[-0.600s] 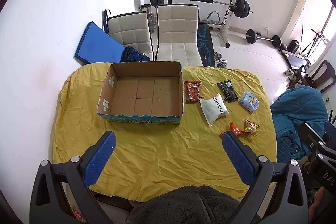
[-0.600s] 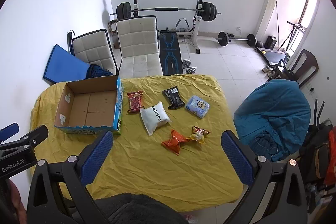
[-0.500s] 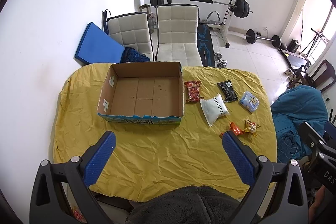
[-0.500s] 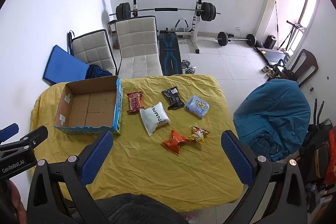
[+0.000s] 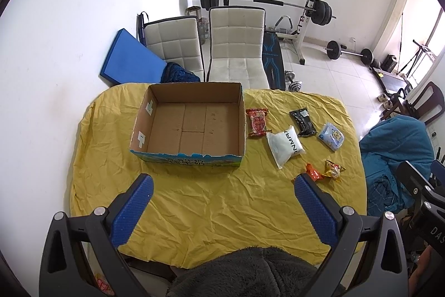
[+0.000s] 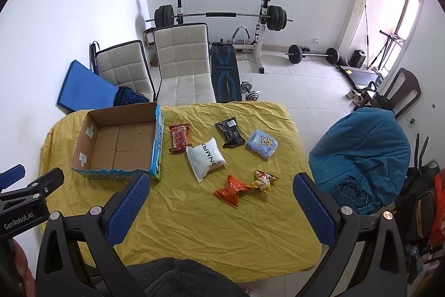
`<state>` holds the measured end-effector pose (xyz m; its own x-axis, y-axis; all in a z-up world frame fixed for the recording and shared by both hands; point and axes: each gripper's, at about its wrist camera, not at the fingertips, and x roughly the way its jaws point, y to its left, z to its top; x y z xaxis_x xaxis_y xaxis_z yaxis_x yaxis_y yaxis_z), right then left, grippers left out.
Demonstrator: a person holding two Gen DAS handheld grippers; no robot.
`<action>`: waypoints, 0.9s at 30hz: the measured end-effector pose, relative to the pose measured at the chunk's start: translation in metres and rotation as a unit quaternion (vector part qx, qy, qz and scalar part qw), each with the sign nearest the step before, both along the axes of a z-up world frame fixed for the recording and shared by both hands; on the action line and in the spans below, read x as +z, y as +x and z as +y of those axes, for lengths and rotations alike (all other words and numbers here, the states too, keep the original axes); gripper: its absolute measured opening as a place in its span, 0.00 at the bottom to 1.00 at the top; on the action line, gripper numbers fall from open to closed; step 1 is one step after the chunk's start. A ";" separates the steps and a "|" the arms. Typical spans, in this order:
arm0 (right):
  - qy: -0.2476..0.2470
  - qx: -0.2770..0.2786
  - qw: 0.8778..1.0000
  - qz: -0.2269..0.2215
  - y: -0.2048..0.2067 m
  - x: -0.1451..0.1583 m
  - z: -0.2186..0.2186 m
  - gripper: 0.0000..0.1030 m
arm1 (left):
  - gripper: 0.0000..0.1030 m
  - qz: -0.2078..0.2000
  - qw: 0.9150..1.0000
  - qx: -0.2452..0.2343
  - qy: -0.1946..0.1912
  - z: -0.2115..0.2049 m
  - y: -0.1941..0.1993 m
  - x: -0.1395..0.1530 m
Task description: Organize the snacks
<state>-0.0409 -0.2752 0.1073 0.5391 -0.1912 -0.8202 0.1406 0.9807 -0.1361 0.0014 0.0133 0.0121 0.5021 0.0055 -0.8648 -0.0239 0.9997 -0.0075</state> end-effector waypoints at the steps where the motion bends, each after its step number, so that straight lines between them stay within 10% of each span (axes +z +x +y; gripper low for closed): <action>1: 0.002 0.000 1.000 0.000 0.000 0.000 -0.001 1.00 | 1.00 -0.001 1.000 0.000 -0.001 0.000 0.000 0.000; 27: 0.002 0.007 1.000 -0.006 -0.001 0.005 0.007 1.00 | 1.00 -0.005 1.000 -0.010 0.002 -0.003 0.001 0.004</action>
<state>-0.0419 -0.2687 0.1122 0.5516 -0.1808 -0.8143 0.1288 0.9830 -0.1310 0.0026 0.0100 0.0157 0.5105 -0.0017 -0.8599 -0.0036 1.0000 -0.0041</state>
